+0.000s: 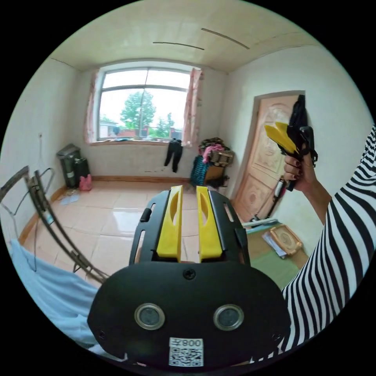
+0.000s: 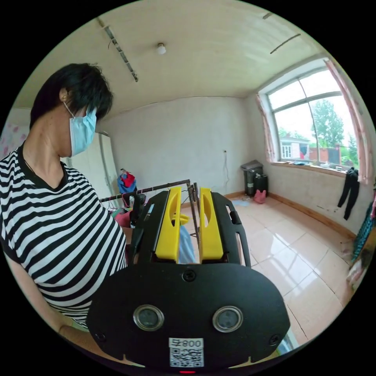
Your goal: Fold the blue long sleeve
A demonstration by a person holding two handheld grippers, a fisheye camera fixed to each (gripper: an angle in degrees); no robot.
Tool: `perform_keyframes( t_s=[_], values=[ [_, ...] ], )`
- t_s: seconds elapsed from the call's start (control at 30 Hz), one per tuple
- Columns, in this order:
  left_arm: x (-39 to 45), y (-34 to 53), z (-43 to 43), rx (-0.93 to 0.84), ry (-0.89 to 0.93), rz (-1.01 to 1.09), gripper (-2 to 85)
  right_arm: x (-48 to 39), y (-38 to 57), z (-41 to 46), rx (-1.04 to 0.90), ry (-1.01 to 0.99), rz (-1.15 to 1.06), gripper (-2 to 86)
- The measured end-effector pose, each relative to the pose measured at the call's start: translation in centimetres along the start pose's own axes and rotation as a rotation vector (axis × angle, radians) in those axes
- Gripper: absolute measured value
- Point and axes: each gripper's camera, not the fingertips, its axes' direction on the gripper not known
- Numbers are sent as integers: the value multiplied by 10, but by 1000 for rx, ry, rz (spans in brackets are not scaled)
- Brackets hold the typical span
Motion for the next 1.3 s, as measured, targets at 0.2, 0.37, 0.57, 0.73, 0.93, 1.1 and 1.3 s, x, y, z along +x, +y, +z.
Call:
perform_keyframes(
  t_s=[0.2,0.37,0.57,0.73,0.93,1.1,1.3],
  values=[
    [-50,24,-94,8,-402,-290,84,40,-47,100,-109,-228,-49,99],
    [-61,71,-179,23,-832,-553,99,43,-78,189,-222,-345,-168,111],
    [-82,108,-199,-9,-1040,-795,102,35,-93,313,-451,-562,-222,124],
    [-120,130,-186,-85,-986,-931,83,9,-92,427,-624,-708,-187,124],
    [-119,127,-180,-86,-763,-930,34,-48,-100,520,-732,-734,-210,129],
    [-82,94,-165,-117,-695,-863,27,-107,-97,576,-844,-788,-252,130],
    [-31,50,-134,-171,-686,-747,23,-146,-82,591,-984,-757,-310,132]
  ],
)
